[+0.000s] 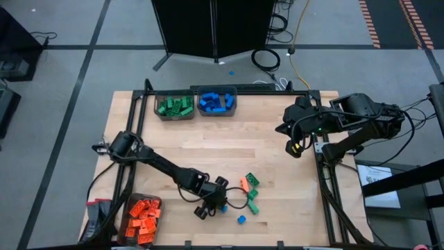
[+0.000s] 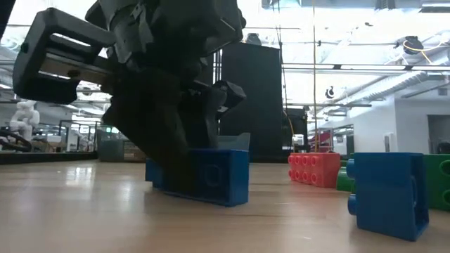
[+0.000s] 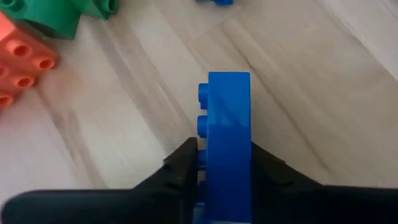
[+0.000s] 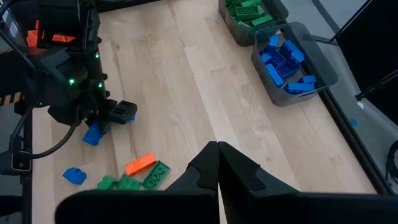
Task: Sort blocks
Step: Put the blue gamepiece into the top right black bin
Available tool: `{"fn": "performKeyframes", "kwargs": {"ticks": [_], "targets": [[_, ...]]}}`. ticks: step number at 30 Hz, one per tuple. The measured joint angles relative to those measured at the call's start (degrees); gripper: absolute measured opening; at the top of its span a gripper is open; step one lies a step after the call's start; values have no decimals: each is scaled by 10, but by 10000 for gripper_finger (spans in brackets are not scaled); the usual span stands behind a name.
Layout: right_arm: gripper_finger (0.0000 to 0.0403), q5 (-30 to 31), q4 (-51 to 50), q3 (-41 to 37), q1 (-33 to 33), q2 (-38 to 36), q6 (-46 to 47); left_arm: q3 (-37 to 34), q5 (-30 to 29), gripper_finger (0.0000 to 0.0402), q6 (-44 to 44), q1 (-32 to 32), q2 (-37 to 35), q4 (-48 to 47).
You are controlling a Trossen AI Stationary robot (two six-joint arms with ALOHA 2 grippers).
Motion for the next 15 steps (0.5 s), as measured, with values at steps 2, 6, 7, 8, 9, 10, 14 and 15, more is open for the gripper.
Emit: {"fn": "performKeyframes", "kwargs": {"ticks": [2,6,7,8,9,10,14,15], "targets": [[0,0,0,0,0,0,0,0,-8,77,-10,0,-8,-7],[0,0,0,0,0,0,0,0,-17,77,-29,0,-27,-2],[0,0,0,0,0,0,0,0,-26,77,-29,0,-32,-3],[0,0,0,0,0,0,1,0,-38,77,-29,0,-36,-3],[0,0,0,0,0,0,2,0,-49,77,-29,0,-43,-3],[0,0,0,0,0,0,2,1,-62,77,-29,0,-49,-6],[0,0,0,0,0,0,2,11,-121,77,-29,11,-68,-21],[0,0,0,0,0,0,4,12,-137,77,-29,16,-72,-30]]}}
